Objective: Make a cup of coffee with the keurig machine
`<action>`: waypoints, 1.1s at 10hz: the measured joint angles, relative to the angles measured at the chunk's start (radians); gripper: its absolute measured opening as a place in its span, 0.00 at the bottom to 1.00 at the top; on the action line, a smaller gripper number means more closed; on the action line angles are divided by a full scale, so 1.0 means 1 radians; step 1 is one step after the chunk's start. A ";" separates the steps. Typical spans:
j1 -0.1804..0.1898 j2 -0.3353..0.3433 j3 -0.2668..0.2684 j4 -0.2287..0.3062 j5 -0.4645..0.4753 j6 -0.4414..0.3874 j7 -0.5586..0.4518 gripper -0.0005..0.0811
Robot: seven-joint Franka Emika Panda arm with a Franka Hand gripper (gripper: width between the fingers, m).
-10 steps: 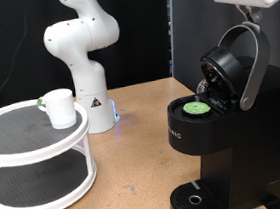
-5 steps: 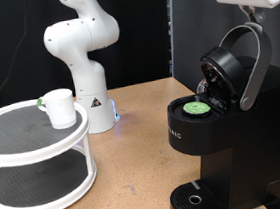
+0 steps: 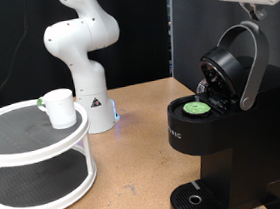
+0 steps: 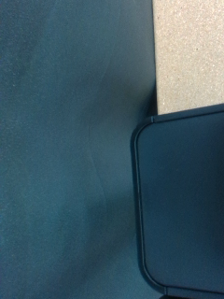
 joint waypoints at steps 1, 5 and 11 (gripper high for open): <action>0.000 0.000 0.000 -0.001 -0.001 -0.003 0.000 0.02; 0.000 0.001 -0.001 -0.020 -0.017 -0.004 -0.010 0.02; -0.040 -0.057 -0.084 -0.047 -0.001 -0.136 -0.156 0.02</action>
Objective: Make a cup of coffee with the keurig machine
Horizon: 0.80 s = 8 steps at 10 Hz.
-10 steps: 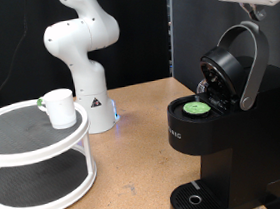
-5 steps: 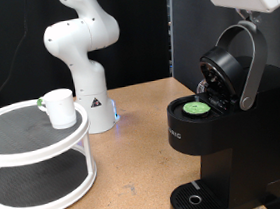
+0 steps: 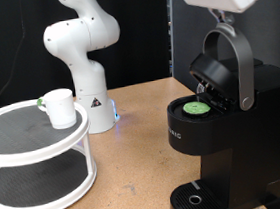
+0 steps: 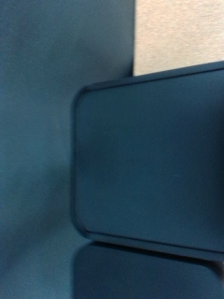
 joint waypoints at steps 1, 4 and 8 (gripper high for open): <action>-0.011 -0.010 -0.009 -0.011 -0.025 -0.007 0.000 0.02; -0.043 -0.020 -0.020 -0.033 -0.100 -0.008 0.003 0.02; -0.080 -0.016 -0.029 -0.076 -0.216 -0.007 0.003 0.02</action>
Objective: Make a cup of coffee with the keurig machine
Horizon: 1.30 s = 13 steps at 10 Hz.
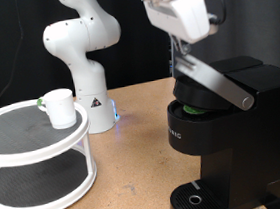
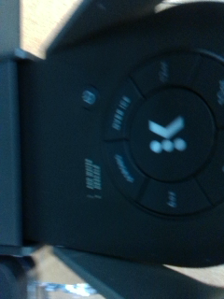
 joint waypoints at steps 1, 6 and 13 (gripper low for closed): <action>-0.006 0.003 -0.001 -0.021 -0.026 0.003 -0.004 0.02; -0.020 0.026 -0.004 -0.124 -0.070 0.105 -0.029 0.02; -0.021 0.030 -0.014 -0.160 -0.062 0.155 -0.042 0.02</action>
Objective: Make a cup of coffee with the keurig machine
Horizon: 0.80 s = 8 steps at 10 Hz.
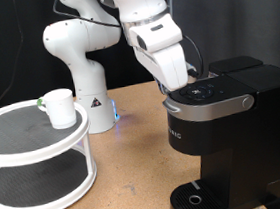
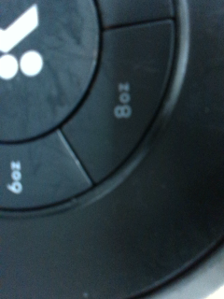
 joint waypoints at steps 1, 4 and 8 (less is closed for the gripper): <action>0.000 -0.001 -0.002 0.000 0.015 0.003 0.000 0.02; 0.000 -0.026 -0.025 0.027 0.099 -0.031 -0.042 0.02; 0.000 -0.058 -0.046 0.104 0.126 -0.135 -0.041 0.02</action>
